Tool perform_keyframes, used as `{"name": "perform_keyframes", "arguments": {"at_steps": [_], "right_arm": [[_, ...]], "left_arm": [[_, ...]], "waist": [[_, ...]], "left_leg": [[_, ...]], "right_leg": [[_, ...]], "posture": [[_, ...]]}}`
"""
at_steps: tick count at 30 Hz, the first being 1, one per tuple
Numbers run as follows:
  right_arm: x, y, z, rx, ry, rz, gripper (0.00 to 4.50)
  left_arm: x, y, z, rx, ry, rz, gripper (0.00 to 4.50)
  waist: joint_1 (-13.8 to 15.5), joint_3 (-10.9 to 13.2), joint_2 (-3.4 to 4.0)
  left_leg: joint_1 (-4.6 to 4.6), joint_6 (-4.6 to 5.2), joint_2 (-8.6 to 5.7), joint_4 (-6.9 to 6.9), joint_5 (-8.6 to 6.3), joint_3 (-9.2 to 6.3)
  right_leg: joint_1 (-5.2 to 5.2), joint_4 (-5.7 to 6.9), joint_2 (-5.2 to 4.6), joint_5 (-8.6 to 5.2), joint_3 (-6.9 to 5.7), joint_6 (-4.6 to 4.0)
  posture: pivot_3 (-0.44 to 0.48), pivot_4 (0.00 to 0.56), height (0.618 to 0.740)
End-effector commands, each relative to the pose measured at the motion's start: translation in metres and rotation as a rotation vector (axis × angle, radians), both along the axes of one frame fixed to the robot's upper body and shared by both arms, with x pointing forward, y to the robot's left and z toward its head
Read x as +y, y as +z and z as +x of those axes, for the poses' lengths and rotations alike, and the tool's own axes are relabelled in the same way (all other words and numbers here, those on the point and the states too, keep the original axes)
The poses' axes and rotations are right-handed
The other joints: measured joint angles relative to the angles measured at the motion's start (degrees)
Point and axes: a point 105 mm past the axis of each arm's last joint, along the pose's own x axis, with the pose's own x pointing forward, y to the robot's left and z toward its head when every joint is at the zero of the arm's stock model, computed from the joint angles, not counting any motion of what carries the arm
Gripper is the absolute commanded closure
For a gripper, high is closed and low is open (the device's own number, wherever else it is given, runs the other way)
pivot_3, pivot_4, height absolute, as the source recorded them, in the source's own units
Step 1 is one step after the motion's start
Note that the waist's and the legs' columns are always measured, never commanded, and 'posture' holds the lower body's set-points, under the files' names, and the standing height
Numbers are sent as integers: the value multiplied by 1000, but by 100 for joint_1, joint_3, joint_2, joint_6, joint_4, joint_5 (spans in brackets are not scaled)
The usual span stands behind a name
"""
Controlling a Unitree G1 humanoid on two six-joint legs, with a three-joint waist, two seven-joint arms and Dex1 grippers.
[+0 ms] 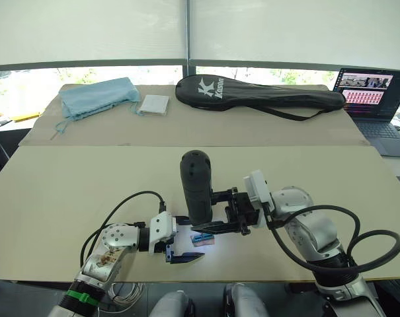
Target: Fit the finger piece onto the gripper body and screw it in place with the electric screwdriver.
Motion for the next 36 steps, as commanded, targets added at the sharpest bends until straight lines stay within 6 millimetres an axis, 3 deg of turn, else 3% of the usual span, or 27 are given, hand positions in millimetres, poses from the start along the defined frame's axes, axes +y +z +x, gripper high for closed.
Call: {"name": "perform_keyframes", "arguments": {"at_steps": [1, 36], "right_arm": [[-1, 4, -4, -21, 18, 6, 2584], [3, -4, -1, -47, 3, -27, 2584]], "left_arm": [[-4, -22, -10, 87, -13, 39, 51], [-4, -22, -11, 88, -12, 38, 51]], "waist": [[0, 0, 0], [1, -6, 0]], "left_leg": [[0, 0, 0, 0, 0, 0], [1, 1, 0, -1, 0, 0]], "right_leg": [[0, 0, 0, 0, 0, 0], [1, -1, 0, 0, 1, 0]], "posture": [[0, 150, 740], [0, 150, 740]]}}
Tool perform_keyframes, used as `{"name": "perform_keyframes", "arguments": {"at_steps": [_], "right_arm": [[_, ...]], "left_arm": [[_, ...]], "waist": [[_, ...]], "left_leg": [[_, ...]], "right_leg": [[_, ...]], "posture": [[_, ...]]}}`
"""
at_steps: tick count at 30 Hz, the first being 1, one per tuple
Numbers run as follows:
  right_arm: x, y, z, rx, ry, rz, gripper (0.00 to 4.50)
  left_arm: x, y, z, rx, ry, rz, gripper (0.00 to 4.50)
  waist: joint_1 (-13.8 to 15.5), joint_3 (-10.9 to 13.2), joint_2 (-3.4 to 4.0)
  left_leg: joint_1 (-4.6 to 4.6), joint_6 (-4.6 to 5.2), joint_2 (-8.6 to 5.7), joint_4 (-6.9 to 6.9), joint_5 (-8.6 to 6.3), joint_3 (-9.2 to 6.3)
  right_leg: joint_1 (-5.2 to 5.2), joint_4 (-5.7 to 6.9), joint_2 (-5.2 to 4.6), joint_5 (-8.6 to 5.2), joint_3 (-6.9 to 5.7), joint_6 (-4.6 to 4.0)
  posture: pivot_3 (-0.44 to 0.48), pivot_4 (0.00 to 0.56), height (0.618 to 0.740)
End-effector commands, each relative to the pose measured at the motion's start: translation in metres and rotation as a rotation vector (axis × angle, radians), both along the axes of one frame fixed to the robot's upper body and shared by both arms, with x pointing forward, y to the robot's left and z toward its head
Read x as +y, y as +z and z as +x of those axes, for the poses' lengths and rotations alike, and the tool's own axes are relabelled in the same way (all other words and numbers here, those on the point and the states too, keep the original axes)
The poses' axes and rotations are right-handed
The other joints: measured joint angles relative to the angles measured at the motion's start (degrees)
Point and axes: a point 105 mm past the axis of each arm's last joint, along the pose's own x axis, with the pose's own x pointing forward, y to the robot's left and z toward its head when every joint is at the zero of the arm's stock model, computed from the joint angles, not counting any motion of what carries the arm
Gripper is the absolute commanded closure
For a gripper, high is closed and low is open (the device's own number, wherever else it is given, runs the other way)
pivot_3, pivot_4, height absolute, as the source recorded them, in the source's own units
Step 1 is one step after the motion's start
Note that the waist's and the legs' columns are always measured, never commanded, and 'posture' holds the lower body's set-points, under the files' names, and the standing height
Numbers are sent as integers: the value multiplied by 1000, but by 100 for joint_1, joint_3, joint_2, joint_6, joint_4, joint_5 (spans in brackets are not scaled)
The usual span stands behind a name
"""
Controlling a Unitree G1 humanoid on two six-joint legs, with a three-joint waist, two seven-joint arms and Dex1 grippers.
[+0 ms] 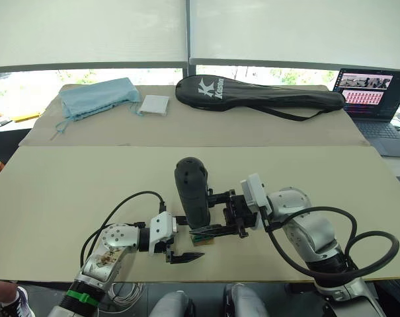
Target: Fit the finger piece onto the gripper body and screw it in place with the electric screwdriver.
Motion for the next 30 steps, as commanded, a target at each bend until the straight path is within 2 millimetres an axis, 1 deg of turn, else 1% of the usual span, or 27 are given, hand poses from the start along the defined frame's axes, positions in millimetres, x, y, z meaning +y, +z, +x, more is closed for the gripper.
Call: {"name": "perform_keyframes", "arguments": {"at_steps": [1, 7, 13, 19, 27, 30], "right_arm": [[-1, -1, 1, -19, -5, -9, 2584], [-2, 4, 0, -23, 3, 10, 2584], [-3, 13, -1, -41, 10, 36, 2584], [-3, 25, -4, -44, 36, 73, 2584], [-5, 33, -3, -67, 41, 81, 2584], [-6, 40, -3, -72, 42, 95, 2584]], "left_arm": [[-4, -22, -10, 87, -11, 36, 51], [-4, -21, -10, 86, -10, 26, 51], [0, -13, -14, 76, -13, -23, 51], [1, -7, -11, 51, 2, -60, 51], [8, 1, -9, 45, 5, -97, 51], [11, 8, -10, 32, 8, -133, 51]], "waist": [[0, 0, 0], [0, -1, 0], [-23, -1, 0], [-50, 0, -1], [-66, 1, -3], [-69, 3, -4]], "left_leg": [[0, 0, 0, 0, 0, 0], [0, 0, 0, 0, 0, 0], [0, 2, 1, -1, -1, 0], [-2, 2, 2, -2, -1, 0], [-5, 2, 2, -2, -2, 0], [-6, 2, 2, -2, -1, 0]], "right_leg": [[0, 0, 0, 0, 0, 0], [0, 0, 0, 0, 0, 0], [-2, 0, 0, 0, 1, 0], [-6, 0, 1, 0, 0, 0], [-10, 0, 1, 0, 0, -1], [-11, 0, 2, 0, 0, -1]], "posture": [[0, 150, 740], [0, 150, 740], [0, 150, 740], [0, 150, 740], [0, 150, 740], [0, 150, 740]]}}
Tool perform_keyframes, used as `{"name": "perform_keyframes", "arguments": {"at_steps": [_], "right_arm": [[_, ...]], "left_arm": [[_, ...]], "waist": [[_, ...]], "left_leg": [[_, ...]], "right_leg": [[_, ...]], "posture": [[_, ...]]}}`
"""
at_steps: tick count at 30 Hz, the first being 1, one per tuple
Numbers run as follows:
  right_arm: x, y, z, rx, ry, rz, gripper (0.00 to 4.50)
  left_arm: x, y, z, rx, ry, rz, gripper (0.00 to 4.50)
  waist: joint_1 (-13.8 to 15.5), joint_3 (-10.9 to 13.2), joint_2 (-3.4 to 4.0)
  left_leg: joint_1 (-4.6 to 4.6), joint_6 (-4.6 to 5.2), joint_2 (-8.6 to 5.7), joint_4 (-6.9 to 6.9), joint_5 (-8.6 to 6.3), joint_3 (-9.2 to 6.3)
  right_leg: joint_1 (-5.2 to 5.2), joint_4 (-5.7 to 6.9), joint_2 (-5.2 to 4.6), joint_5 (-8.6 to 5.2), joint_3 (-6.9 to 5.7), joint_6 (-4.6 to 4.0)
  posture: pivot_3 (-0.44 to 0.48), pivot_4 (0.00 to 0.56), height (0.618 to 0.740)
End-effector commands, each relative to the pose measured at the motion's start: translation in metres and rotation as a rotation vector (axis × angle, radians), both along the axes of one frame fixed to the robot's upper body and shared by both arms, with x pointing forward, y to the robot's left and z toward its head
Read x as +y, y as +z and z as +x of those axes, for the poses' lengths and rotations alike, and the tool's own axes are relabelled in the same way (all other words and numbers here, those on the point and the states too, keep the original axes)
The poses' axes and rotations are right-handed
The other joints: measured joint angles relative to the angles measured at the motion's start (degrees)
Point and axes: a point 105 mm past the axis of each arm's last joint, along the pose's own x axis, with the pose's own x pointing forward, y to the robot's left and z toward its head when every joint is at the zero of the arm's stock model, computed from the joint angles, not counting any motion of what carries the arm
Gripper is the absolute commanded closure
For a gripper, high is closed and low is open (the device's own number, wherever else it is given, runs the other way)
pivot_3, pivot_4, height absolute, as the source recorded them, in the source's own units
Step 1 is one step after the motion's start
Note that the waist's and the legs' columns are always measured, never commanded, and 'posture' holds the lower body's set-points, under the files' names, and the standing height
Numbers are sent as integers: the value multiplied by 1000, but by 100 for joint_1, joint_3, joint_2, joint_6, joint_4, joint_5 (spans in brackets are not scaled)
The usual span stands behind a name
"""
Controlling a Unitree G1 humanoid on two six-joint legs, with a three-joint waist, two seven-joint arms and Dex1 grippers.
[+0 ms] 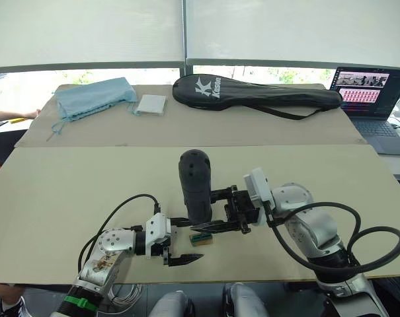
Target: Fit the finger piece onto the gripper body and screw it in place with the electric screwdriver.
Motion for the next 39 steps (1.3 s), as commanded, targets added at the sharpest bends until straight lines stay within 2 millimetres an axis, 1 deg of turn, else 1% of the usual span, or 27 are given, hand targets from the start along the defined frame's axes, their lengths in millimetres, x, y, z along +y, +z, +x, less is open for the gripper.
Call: {"name": "perform_keyframes", "arguments": {"at_steps": [1, 3, 5, 7, 12, 15, 23, 31, 37, 39], "right_arm": [[-2, 32, -7, -48, 29, 94, 2584], [-3, 39, -7, -26, 22, 121, 2584], [-5, 44, -8, -25, 22, 123, 2584], [-7, 47, -8, -23, 21, 123, 2584], [-11, 61, -13, -30, 25, 138, 2584], [-12, 68, -16, -36, 30, 143, 2584], [-15, 84, -20, -59, 38, 151, 2584], [-18, 94, -23, -74, 46, 147, 2584], [-19, 100, -23, -77, 50, 145, 2584], [-19, 101, -23, -76, 52, 144, 2584]], "left_arm": [[5, 8, -4, -3, -7, -48, 51], [7, 16, -5, -17, -9, -80, 51], [10, 26, -5, -31, -4, -113, 51], [12, 31, -5, -40, -4, -127, 51], [24, 56, -4, -69, 31, -171, 51], [30, 65, -6, -76, 38, -174, 51], [36, 74, -6, -96, 49, -166, 51], [42, 81, -4, -120, 78, -173, 51], [50, 79, -2, -106, 108, -175, 51], [54, 77, 1, -91, 142, -184, 51]], "waist": [[-2, 1, -1], [-3, 4, -3], [-2, 8, -7], [-2, 8, -7], [-2, 11, -11], [-3, 12, -12], [-2, 13, -12], [-6, 14, -12], [-10, 15, -12], [-8, 15, -12]], "left_leg": [[-1, 0, 1, 0, 0, 0], [-1, 0, 2, -1, 0, 0], [-4, 0, 3, 0, 0, 0], [-5, -1, 3, 0, 0, 0], [-6, 2, 3, -1, -2, 0], [-5, 2, 2, -1, -2, 0], [-6, 1, 1, -1, -2, 0], [-6, 1, 1, -1, -1, 0], [-6, 0, 2, -2, -1, 0], [-6, 0, 2, -1, -1, 0]], "right_leg": [[-1, 0, 0, 0, 0, 0], [-3, 0, 1, 0, 0, -1], [-4, 0, 1, 0, 0, -1], [-4, 0, 0, 0, 1, -1], [-5, -2, 0, 0, 1, -1], [-5, -3, 1, 0, 1, -1], [-3, -3, 1, 0, -2, -1], [-3, -4, 2, 0, -3, -1], [-4, -5, 3, 0, -3, -1], [-3, -5, 3, 0, -3, -1]], "posture": [[0, 150, 740], [0, 150, 740], [0, 150, 740], [0, 150, 740], [0, 150, 740], [0, 150, 740], [0, 150, 740], [0, 150, 740], [0, 150, 740], [0, 150, 740]]}}
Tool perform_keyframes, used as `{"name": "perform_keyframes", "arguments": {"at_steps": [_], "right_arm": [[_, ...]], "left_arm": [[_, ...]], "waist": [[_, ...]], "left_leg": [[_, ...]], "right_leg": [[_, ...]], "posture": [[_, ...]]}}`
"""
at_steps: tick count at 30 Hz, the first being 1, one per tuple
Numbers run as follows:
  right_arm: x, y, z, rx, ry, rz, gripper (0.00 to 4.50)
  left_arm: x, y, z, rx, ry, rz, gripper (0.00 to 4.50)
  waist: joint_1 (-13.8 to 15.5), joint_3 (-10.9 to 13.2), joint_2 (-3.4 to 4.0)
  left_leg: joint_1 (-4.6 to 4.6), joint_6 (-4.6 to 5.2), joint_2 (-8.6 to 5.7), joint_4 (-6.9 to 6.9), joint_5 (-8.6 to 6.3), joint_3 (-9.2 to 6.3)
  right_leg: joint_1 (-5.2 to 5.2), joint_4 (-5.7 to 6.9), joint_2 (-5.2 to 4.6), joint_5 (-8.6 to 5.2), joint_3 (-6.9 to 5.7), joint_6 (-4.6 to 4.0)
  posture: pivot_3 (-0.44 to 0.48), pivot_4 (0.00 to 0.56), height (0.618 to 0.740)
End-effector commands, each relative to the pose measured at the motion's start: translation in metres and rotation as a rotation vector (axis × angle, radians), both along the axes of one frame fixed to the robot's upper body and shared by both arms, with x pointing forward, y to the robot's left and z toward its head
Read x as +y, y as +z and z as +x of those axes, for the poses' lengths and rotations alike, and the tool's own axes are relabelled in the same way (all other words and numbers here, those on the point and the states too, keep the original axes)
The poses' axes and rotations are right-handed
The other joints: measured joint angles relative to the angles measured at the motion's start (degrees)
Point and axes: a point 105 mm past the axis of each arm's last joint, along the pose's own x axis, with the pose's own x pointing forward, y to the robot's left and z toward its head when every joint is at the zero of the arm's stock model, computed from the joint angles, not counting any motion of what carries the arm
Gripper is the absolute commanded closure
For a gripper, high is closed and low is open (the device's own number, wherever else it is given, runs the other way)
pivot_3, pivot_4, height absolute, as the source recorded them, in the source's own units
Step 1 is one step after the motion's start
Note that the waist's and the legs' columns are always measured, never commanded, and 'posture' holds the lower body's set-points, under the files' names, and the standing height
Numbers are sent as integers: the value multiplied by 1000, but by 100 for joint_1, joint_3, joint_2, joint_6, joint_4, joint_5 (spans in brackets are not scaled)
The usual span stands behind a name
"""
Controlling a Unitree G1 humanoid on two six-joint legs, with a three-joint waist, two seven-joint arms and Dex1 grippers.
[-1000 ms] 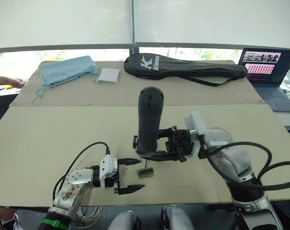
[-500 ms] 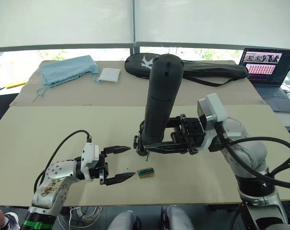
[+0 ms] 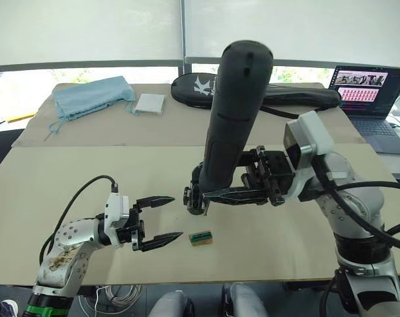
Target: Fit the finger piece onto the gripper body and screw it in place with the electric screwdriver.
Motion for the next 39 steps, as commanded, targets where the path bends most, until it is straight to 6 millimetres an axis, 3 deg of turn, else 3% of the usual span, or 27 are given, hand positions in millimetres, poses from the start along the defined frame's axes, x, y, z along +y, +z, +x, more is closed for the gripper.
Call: {"name": "perform_keyframes", "arguments": {"at_steps": [1, 10, 13, 23, 30, 39], "right_arm": [[-3, 19, -9, -68, 21, 40, 2584], [-2, 20, -7, -65, 25, 31, 2584], [-2, 18, -7, -64, 28, 17, 2584], [-5, 18, -7, -62, 6, 2, 2584], [-7, 17, -7, -61, -7, -3, 2584], [-7, 16, -7, -59, -21, -4, 2584]], "left_arm": [[9, 3, 7, -18, 75, -23, 51], [12, -27, 28, 12, 198, 64, 51], [0, -49, 42, 77, 236, 134, 51], [-48, -58, 52, 61, 182, 109, 51], [-56, -63, 64, 52, 238, 128, 51], [-61, -69, 65, 81, 219, 148, 51]], "waist": [[3, 0, 0], [12, 2, -4], [28, 3, -5], [11, 5, -10], [37, 5, -10], [61, 5, -10]], "left_leg": [[0, 0, 0, 0, 0, 0], [0, 0, -1, 0, 0, 0], [0, 0, -3, 1, 0, 0], [-1, 0, -1, 1, 0, 0], [-1, 1, -1, 2, 0, 0], [-1, 2, 0, 3, 0, 0]], "right_leg": [[0, 0, 0, 0, 0, 0], [1, 1, 0, 0, -4, 0], [2, 1, -3, 0, -5, 1], [1, 2, -1, 1, -3, 1], [3, 1, -5, 1, 1, 2], [3, 2, -6, 1, 3, 2]], "posture": [[0, 150, 740], [0, 150, 740], [0, 150, 740], [0, 150, 740], [0, 150, 740], [0, 150, 740]]}}
